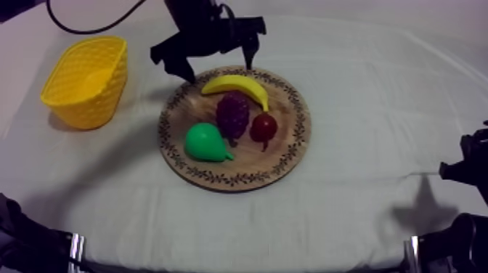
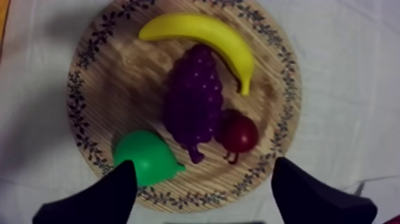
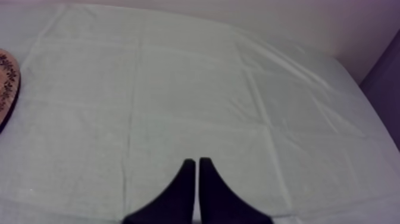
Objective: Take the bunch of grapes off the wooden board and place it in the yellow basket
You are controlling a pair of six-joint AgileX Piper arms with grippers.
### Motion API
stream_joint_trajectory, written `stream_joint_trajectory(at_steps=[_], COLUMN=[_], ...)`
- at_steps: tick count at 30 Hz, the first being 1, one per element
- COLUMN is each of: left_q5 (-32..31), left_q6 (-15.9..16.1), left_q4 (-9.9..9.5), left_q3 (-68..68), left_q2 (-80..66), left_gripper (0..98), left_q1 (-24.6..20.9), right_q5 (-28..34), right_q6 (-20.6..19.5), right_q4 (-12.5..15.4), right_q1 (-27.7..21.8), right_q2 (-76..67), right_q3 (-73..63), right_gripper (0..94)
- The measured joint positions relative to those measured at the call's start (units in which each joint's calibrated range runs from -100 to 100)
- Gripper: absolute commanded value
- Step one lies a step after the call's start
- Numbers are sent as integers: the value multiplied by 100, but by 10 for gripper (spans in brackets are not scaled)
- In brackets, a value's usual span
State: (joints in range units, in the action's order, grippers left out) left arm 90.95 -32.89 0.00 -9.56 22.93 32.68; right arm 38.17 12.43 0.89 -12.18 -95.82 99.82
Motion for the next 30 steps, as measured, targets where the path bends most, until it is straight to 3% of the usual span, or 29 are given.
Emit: stream_joint_trajectory(at_steps=[20, 30], left_q5=[-229, -302], left_q6=[80, 192], left_q4=[0, 100], left_q3=[-336, -662], left_q2=[1643, 2147], left_gripper=[866, 865], left_q1=[-25, -22], right_q5=[0, 0], right_q6=[0, 0], right_q4=[0, 0], right_q1=[0, 0], right_q2=[0, 0], right_q3=[0, 0], right_gripper=[3, 3])
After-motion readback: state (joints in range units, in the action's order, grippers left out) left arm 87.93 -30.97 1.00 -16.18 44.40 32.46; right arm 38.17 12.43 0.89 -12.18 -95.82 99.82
